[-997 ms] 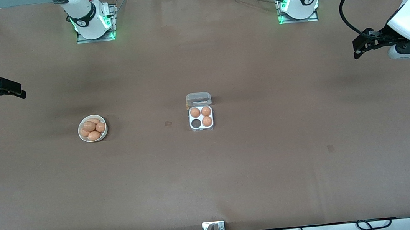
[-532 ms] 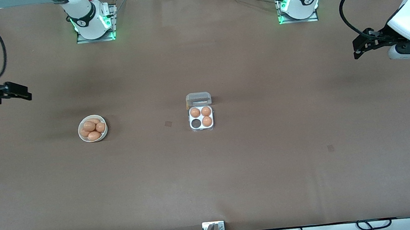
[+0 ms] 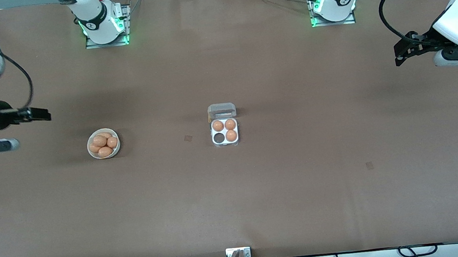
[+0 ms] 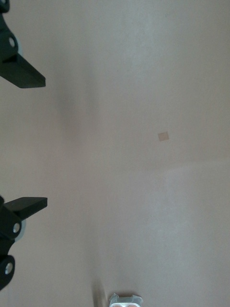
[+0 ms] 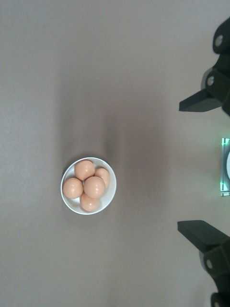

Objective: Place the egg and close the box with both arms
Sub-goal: 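Reach the right gripper over the white bowl of brown eggs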

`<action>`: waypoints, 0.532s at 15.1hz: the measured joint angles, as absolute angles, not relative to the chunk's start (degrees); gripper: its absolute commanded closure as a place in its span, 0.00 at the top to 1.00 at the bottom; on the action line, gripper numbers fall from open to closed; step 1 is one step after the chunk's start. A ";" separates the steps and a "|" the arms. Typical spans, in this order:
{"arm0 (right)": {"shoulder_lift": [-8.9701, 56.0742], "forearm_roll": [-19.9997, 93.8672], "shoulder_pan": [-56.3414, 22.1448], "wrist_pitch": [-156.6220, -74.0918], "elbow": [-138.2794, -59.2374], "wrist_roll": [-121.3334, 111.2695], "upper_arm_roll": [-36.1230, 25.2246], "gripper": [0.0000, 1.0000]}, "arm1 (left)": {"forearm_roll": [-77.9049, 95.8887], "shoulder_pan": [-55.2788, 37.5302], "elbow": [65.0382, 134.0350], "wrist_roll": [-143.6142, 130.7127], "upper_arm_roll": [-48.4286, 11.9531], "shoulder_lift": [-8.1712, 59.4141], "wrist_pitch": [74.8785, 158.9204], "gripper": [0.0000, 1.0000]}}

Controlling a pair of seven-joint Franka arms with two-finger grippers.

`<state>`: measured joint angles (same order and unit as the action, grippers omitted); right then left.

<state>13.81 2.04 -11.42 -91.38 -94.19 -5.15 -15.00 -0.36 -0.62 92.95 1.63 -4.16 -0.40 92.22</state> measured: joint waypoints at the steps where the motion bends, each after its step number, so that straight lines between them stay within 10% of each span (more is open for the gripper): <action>1: 15.26 2.53 -11.42 -92.56 -94.19 -5.15 -15.00 1.00 | -0.36 -0.62 92.94 1.63 -4.15 -0.40 92.22 1.00; 8: 23.04 9.52 -12.75 -99.99 -94.06 -5.20 -14.70 1.00 | -0.36 -0.63 92.94 1.63 -4.16 -0.40 92.22 1.00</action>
